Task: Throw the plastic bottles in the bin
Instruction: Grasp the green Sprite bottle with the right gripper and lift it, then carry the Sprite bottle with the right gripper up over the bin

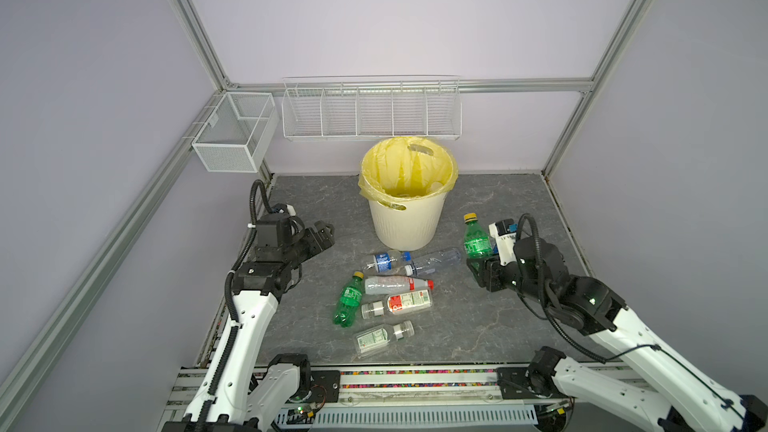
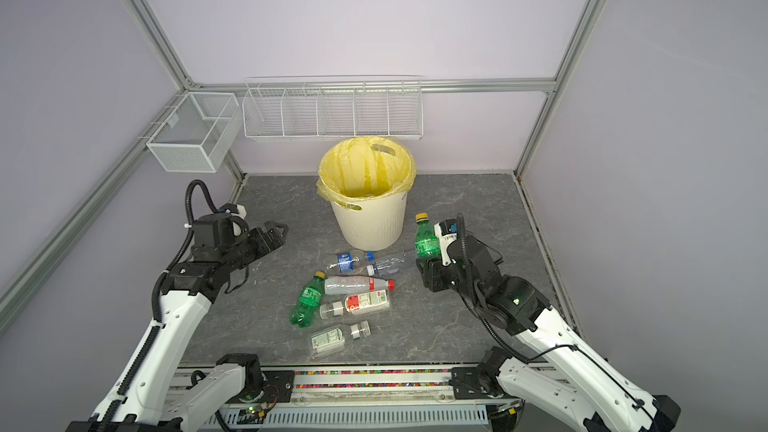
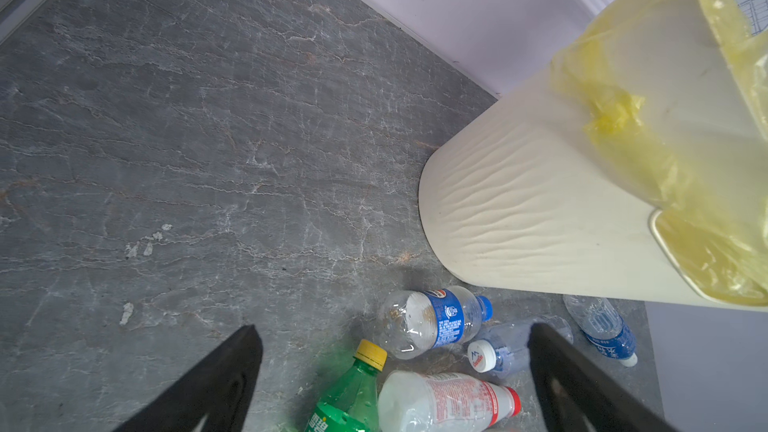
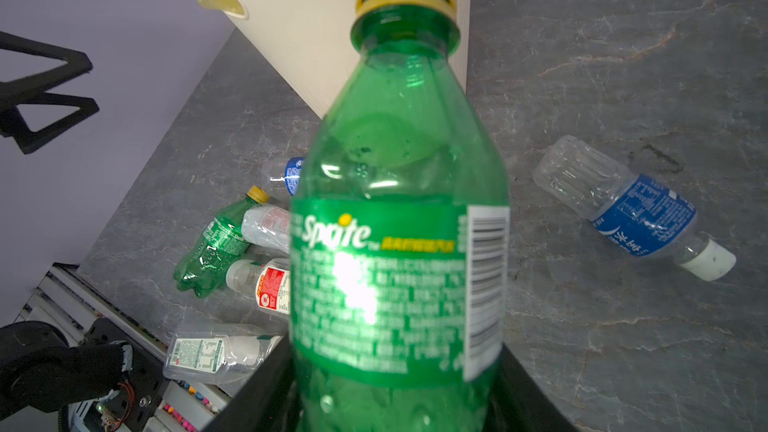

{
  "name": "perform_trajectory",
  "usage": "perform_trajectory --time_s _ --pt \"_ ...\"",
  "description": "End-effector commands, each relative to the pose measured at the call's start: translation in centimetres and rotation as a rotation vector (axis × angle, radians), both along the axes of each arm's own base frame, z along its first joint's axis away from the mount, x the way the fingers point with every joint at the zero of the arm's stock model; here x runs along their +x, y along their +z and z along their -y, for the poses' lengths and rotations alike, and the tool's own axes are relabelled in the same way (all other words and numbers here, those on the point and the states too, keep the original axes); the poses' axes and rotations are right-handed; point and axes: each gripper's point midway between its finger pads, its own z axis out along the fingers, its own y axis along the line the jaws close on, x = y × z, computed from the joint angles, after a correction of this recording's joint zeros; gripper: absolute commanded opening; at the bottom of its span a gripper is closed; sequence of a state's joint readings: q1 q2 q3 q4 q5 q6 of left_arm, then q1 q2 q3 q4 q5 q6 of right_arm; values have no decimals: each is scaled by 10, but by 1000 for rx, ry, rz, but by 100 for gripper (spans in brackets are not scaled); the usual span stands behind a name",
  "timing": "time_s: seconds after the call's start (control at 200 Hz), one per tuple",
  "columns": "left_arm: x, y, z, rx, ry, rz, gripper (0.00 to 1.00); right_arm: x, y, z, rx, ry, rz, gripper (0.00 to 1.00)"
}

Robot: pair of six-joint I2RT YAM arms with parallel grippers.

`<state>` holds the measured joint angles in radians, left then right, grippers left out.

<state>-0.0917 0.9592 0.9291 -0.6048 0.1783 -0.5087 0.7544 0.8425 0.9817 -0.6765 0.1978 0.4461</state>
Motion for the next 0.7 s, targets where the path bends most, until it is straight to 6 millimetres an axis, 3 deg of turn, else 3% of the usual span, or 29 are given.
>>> perform_trajectory --time_s 0.0,0.145,0.315,0.575,0.695 --pt "1 14 -8 36 19 44 100 11 27 -10 19 17 73 52" --pt "10 27 -4 27 2 69 100 24 55 -18 30 16 132 52" --pt "11 23 -3 8 10 73 100 35 82 -26 20 27 169 52" --pt "9 17 -7 33 16 55 100 30 68 -15 18 -5 168 53" --pt "9 18 -10 34 35 55 100 35 71 -16 9 -12 185 53"
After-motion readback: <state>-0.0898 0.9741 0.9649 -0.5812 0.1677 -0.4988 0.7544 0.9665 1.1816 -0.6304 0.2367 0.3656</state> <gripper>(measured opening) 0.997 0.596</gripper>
